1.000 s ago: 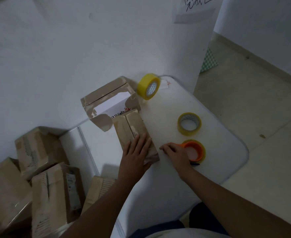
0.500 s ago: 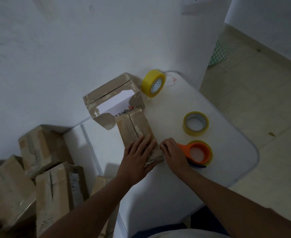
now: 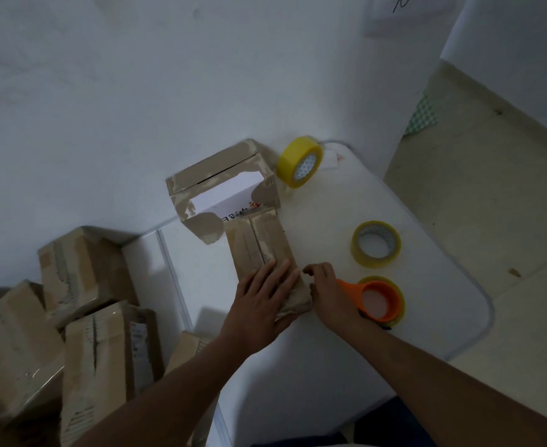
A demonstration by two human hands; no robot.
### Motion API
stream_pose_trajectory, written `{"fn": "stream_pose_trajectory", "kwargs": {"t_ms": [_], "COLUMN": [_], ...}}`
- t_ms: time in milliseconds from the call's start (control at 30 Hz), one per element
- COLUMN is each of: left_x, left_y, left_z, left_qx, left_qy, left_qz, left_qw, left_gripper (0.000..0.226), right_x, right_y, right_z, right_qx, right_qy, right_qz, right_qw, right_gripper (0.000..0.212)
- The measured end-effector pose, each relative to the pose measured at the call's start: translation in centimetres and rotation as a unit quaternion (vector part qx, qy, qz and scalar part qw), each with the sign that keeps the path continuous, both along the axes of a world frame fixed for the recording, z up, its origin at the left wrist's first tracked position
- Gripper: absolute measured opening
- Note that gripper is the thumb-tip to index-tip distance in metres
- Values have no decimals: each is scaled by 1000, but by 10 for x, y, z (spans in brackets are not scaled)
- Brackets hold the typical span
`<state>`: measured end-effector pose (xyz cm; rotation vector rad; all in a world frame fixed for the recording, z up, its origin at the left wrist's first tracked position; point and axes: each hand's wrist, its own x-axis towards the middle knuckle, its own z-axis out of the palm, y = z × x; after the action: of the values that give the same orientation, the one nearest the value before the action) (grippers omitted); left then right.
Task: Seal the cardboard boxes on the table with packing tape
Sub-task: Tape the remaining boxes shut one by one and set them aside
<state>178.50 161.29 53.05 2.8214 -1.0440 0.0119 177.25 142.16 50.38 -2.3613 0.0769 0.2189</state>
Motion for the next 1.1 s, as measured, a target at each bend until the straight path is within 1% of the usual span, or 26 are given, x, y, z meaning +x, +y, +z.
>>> {"fn": "stream_pose_trajectory", "kwargs": {"t_ms": [67, 100, 167, 233, 300, 367, 467, 533, 600, 700, 767, 833, 867, 900, 933, 967, 1000, 1033, 1067, 1100], "left_x": [-1, 0, 1, 1, 1, 2, 2, 2, 4, 7, 8, 16, 22, 27, 29, 30, 28, 22, 12, 0], "left_y": [0, 0, 0, 0, 1, 1, 0, 0, 2, 6, 6, 3, 2, 2, 2, 4, 9, 14, 21, 26], "left_z": [0, 0, 0, 0, 0, 1, 3, 4, 6, 4, 6, 16, 25, 32, 38, 45, 49, 52, 52, 51], "left_qx": [1, 1, 5, 5, 7, 13, 26, 35, 40, 37, 18, -14, -32, -63, -116, -192, -285, -371, -435, -477], "left_qy": [-1, -1, -2, -5, -3, 4, 16, 17, 21, 30, 53, 94, 119, 133, 130, 120, 129, 158, 200, 246], "left_qz": [-2, -3, -6, -7, -8, -13, -9, -10, -17, -40, -39, -29, -21, -3, 30, 92, 179, 274, 358, 423], "left_qw": [1000, 1000, 1000, 1000, 1000, 1000, 999, 999, 999, 998, 998, 995, 992, 989, 984, 970, 933, 873, 802, 730], "left_gripper": [77, 78, 79, 80, 83, 86, 90, 94, 95, 90, 78, 64, 60, 60, 59, 55, 48, 38, 28, 21], "right_x": [-4, -7, -12, -9, 1, 10, 17, 16, 15, 7, -1, -5, -5, -5, -4, -4, -5, -5, -5, -4], "right_y": [-13, -20, -30, -33, -31, -28, -20, -14, -9, -14, -22, -28, -28, -25, -21, -16, -9, -1, 7, 15], "right_z": [6, 11, 23, 34, 44, 53, 54, 48, 47, 52, 55, 59, 61, 64, 68, 71, 72, 73, 73, 71], "right_qx": [-10, 5, 35, 16, -36, -114, -220, -249, -251, -249, -228, -197, -180, -164, -151, -143, -139, -134, -132, -133], "right_qy": [-23, -30, -23, 3, 22, 39, 34, 46, 53, 33, 16, -45, -83, -116, -138, -152, -161, -168, -170, -159], "right_qz": [24, 44, 99, 147, 190, 225, 260, 258, 250, 258, 229, 179, 164, 157, 160, 171, 185, 203, 223, 245], "right_qw": [999, 999, 994, 989, 981, 967, 940, 932, 933, 933, 946, 963, 966, 967, 966, 963, 959, 955, 951, 947], "right_gripper": [30, 27, 19, 24, 29, 29, 46, 53, 52, 36, 31, 36, 38, 39, 39, 41, 43, 45, 48, 53]}}
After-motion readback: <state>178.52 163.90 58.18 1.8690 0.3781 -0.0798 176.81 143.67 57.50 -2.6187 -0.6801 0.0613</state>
